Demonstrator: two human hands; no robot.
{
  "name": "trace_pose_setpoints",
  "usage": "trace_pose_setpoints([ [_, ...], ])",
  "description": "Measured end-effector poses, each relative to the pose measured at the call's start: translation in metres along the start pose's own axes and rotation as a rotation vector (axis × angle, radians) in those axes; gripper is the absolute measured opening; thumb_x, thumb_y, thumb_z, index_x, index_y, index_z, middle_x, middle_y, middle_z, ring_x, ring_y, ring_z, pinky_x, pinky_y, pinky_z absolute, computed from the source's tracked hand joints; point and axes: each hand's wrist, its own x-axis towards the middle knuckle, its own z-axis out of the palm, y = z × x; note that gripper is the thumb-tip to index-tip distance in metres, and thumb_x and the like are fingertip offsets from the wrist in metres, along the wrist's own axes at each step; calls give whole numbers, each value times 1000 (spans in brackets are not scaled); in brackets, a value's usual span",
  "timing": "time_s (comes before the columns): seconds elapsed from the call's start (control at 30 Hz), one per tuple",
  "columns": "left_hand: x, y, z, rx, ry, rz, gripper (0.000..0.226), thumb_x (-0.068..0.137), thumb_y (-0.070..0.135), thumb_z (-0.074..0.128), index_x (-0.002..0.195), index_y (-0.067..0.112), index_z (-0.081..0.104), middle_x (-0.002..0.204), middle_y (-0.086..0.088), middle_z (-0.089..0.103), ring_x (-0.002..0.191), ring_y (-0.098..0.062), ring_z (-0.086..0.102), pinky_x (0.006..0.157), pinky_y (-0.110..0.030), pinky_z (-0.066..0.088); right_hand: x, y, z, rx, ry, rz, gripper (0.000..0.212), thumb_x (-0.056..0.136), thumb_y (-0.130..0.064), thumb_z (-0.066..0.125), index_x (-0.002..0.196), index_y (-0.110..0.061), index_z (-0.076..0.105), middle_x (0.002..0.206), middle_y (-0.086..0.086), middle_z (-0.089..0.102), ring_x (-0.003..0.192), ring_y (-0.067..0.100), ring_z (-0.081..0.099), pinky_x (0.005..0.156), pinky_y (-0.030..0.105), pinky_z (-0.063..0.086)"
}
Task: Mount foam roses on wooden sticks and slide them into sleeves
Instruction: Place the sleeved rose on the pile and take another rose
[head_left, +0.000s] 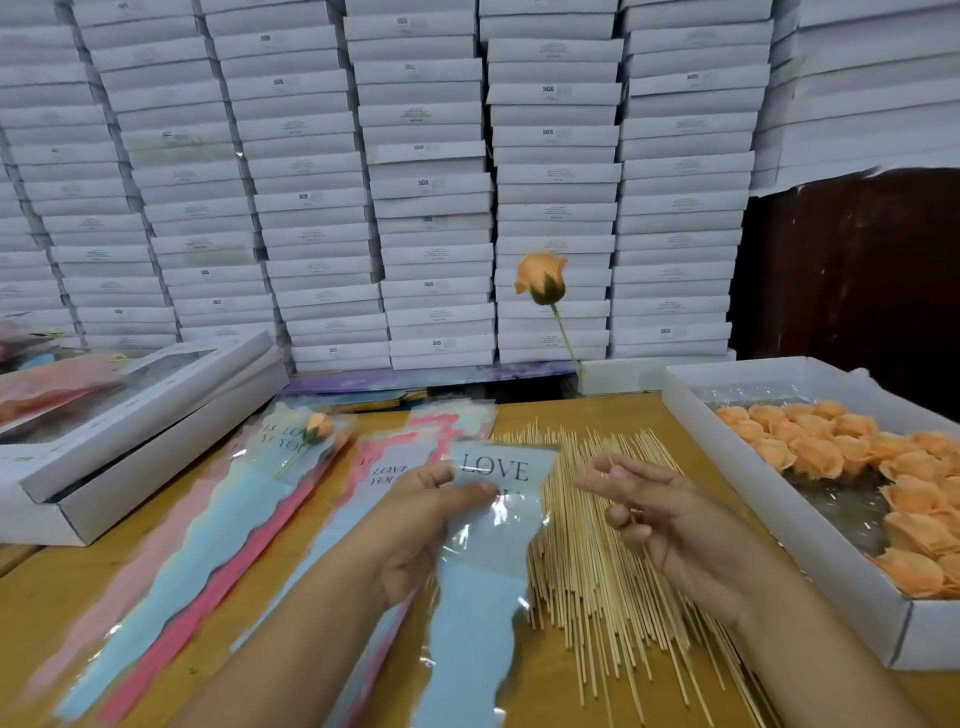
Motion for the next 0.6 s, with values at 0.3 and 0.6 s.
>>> trace_pose_setpoints([
  [0.3,-8,-27,19,182,-187,-59,21,82,7,79,103,9,77,107,-13,76,100,-28,74,87,-38,58,1,2,2,-54,34,-26,31,73,-7,70,102,2,75,77,1,71,49,6,49,36,14,38],
  [0.6,-1,-18,34,84,-22,18,26,99,26,62,116,8,67,101,-16,77,90,-32,75,73,-38,62,3,12,8,-184,-3,9,26,72,-15,73,96,-6,79,79,4,74,53,6,55,41,15,43],
])
